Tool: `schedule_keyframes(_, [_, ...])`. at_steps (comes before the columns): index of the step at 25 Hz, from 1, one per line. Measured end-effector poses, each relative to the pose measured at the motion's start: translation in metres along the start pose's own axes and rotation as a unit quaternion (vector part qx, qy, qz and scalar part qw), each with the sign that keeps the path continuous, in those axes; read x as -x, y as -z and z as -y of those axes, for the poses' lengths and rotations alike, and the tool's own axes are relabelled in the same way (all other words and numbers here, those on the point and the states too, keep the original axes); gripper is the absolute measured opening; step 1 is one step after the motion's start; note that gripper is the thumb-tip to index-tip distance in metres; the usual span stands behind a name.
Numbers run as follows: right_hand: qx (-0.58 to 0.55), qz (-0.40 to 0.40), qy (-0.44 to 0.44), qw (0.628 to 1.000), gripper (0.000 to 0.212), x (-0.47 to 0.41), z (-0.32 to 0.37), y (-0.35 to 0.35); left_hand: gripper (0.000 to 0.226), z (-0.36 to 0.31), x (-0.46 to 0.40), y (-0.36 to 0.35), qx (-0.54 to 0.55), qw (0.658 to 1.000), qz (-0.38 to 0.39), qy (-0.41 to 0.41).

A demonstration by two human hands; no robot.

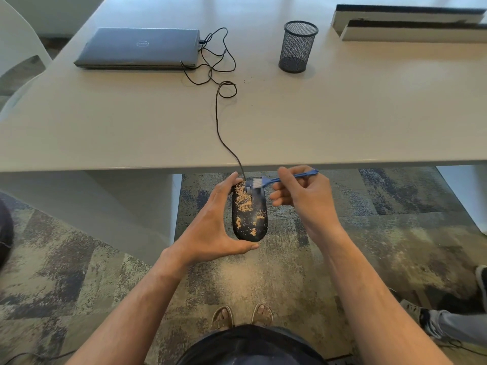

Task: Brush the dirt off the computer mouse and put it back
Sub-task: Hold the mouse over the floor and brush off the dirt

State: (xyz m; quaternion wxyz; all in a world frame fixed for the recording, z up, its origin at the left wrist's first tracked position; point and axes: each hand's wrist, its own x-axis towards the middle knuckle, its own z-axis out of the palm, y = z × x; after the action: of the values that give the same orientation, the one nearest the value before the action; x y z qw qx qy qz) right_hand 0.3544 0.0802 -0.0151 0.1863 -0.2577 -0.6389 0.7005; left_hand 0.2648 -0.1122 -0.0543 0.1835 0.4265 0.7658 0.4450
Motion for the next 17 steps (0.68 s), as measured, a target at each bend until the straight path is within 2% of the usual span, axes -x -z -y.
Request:
schedule_keyframes(4, [0.001,-0.048,-0.015,0.999,0.018,0.001,-0.001,0.015,0.127,0.000,0.003,0.002,-0.001,1.000,-0.001,0.008])
schedule_keyframes(7, [-0.037,-0.014,-0.015,0.999,0.024,-0.004,0.005,0.009,0.127,-0.003,0.001,0.000,-0.003,1.000,0.010,0.006])
schedule_keyframes(10, [-0.001,0.022,-0.014,1.000,0.028,-0.007,0.005,-0.001,0.126,-0.005,0.000,-0.002,-0.002,1.000,0.012,0.007])
schedule_keyframes(13, [0.017,-0.003,-0.040,0.999,0.028,-0.004,0.002,0.010,0.126,-0.005,0.000,-0.001,0.003,1.000,0.019,0.007])
schedule_keyframes(17, [-0.011,-0.031,-0.044,0.998,0.027,-0.002,0.006,0.023,0.126,-0.004,-0.001,-0.002,0.007,1.000,0.019,0.009])
